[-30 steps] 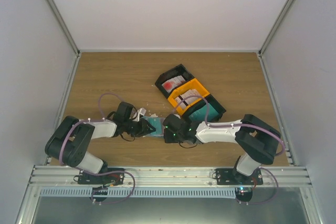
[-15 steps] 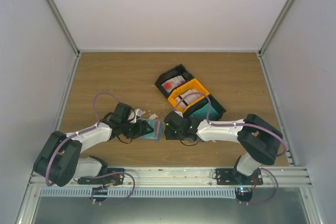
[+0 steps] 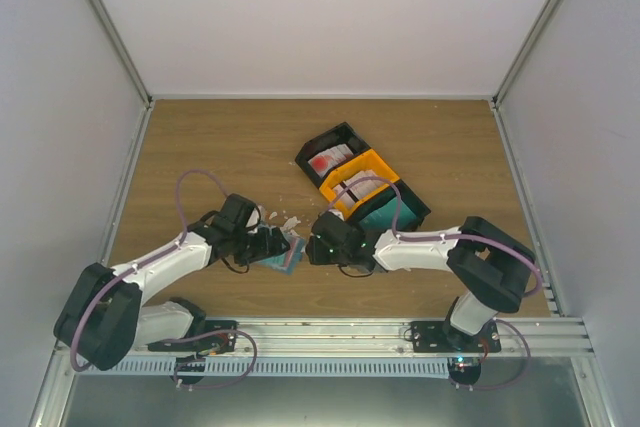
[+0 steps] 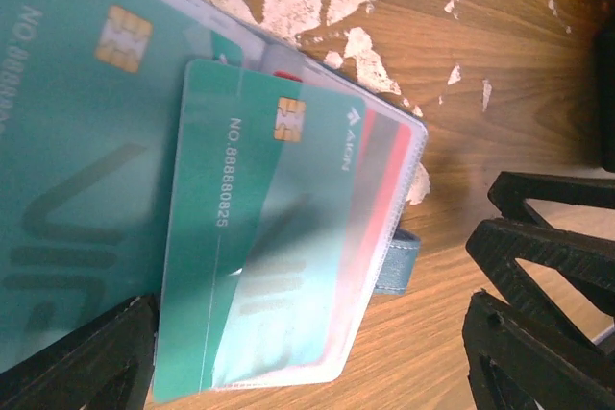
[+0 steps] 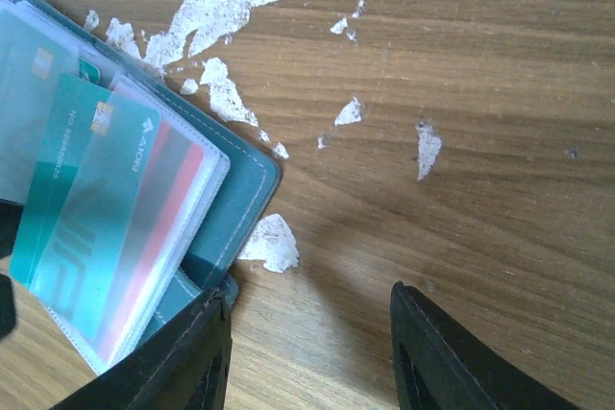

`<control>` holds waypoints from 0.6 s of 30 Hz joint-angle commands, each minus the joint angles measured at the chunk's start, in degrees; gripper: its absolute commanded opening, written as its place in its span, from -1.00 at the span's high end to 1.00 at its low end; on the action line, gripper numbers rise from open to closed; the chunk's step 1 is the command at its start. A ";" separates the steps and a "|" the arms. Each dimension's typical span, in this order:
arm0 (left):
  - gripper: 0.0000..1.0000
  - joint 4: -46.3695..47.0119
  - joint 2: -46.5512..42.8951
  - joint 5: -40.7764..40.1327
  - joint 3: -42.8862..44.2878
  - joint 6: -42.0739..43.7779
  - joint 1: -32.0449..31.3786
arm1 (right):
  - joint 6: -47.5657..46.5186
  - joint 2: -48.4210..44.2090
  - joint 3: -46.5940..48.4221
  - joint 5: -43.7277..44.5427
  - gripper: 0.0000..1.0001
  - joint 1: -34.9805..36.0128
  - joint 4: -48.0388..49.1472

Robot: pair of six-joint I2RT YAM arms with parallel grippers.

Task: Put the credit cards into the card holder
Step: Insert the credit card into the card holder.

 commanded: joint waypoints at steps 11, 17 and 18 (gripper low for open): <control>-0.31 -8.80 4.06 -11.78 5.62 -0.04 -2.09 | -0.50 -2.57 -5.41 -1.65 0.08 -0.34 7.42; -0.13 -4.63 9.31 -10.70 5.96 2.50 -2.10 | -1.71 0.58 -4.24 -7.70 0.14 -0.36 11.61; -0.05 -4.10 10.12 -10.23 6.29 3.10 -2.13 | -1.85 1.22 -3.99 -8.70 0.15 -0.35 12.22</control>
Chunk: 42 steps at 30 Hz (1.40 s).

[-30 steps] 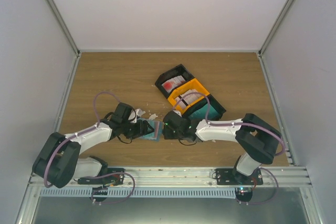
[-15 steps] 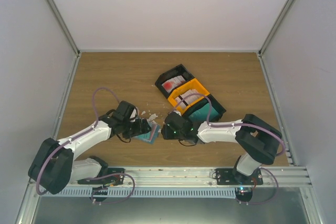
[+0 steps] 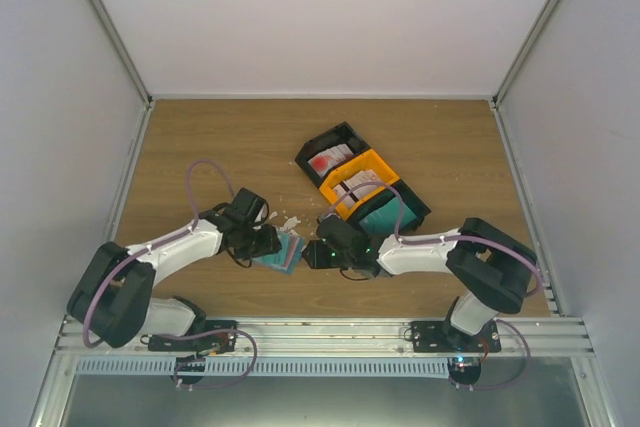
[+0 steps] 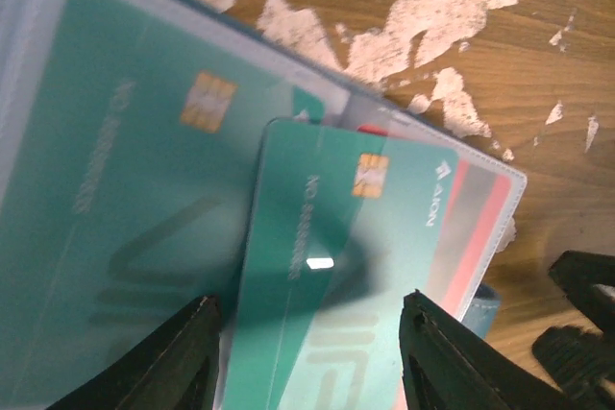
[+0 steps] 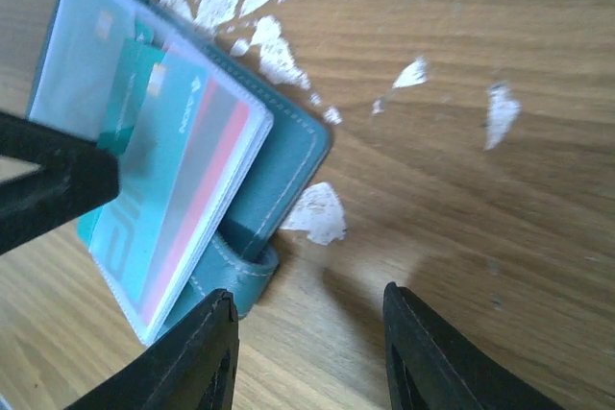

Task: Put the credit cards into the card holder
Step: Insert the credit card into the card holder.

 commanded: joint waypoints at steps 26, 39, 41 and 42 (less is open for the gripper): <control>0.42 11.87 7.21 13.79 2.73 10.89 -0.76 | -8.03 6.45 3.37 -4.19 0.39 -6.36 0.95; -0.21 8.05 -2.37 4.67 3.51 6.06 -1.55 | -11.11 -4.69 2.56 1.70 0.15 -5.92 -7.42; -0.23 7.61 -3.15 3.78 3.01 4.53 -1.55 | -12.01 -3.86 3.62 1.23 0.14 -5.54 -7.99; -0.24 7.87 -3.51 3.69 2.56 3.56 -1.55 | -12.40 -3.21 4.22 1.00 0.13 -5.37 -8.30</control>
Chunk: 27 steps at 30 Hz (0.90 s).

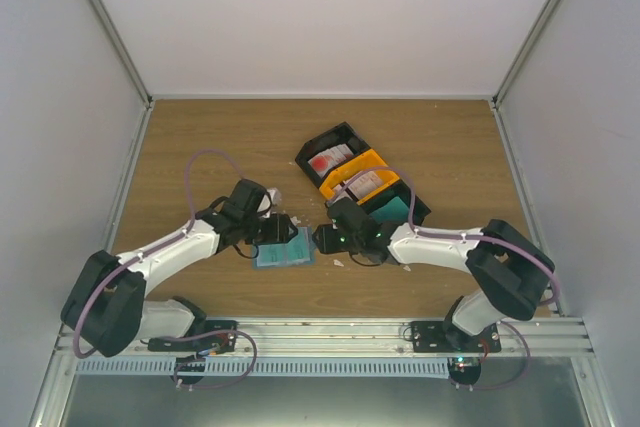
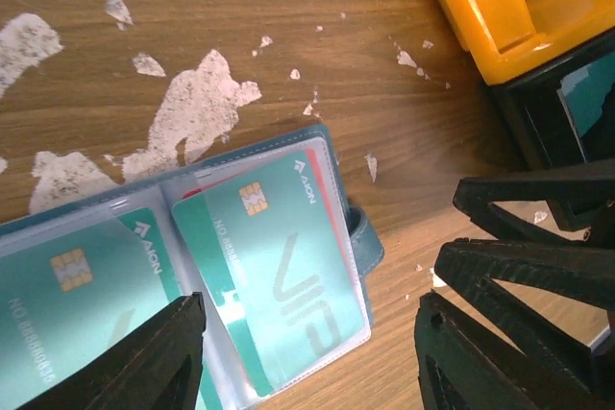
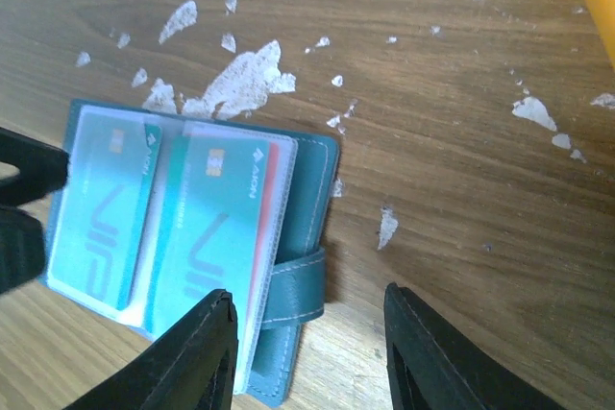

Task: Put the credit cards into the card holder
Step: Insert the credit card into the card holder.

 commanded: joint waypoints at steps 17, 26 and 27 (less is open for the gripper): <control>0.25 8.92 7.10 0.28 -4.35 -8.38 -0.29 | -5.49 9.87 6.52 -0.90 0.18 1.29 -1.00; 0.42 11.03 12.21 4.52 -1.33 -3.82 -0.44 | -5.80 10.95 4.88 -3.66 0.28 0.23 1.62; 0.44 11.11 12.38 4.64 -1.14 -3.07 -0.60 | -6.17 10.89 4.69 -4.45 0.31 0.01 1.77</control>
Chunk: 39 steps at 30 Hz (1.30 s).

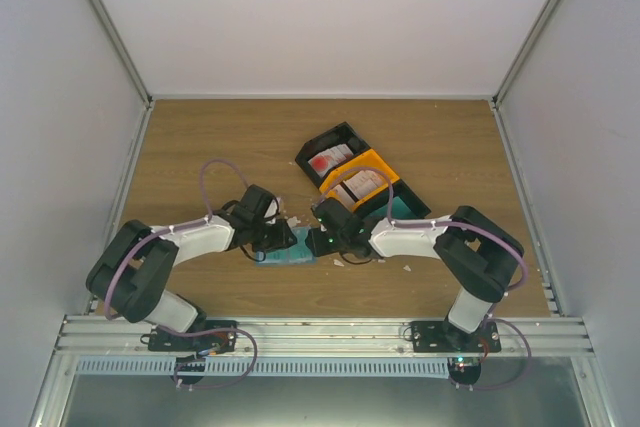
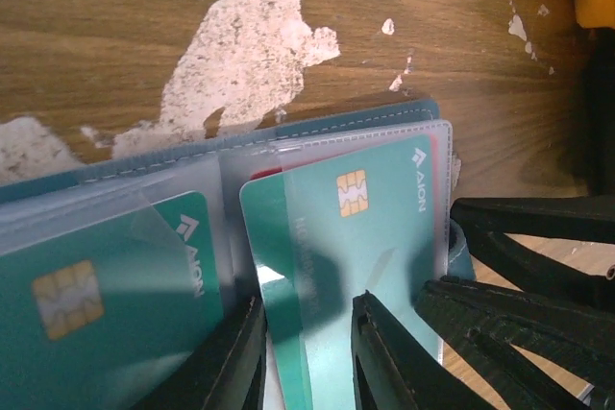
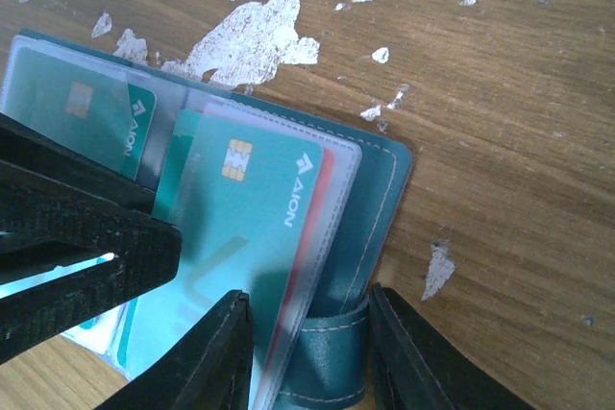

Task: Put the credit cards into the card holder
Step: Insert the credit card into the card holder, then turn over the card slot in the card holder.

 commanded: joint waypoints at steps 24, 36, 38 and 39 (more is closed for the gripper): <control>-0.12 -4.85 -11.87 -12.45 2.39 3.73 -3.76 | -1.89 -6.01 0.35 6.61 0.02 -0.63 -7.71; -0.46 -10.13 -23.84 -13.64 -5.56 -1.40 2.26 | -0.75 -0.71 9.67 15.05 -0.03 5.57 -16.36; -0.26 -8.34 -24.59 -10.59 -7.39 -1.64 3.47 | -0.97 0.04 11.81 15.79 0.04 6.58 -17.03; -0.16 -7.32 -24.68 -8.80 -8.23 -1.77 3.96 | -1.33 0.71 12.68 15.40 0.08 6.97 -16.88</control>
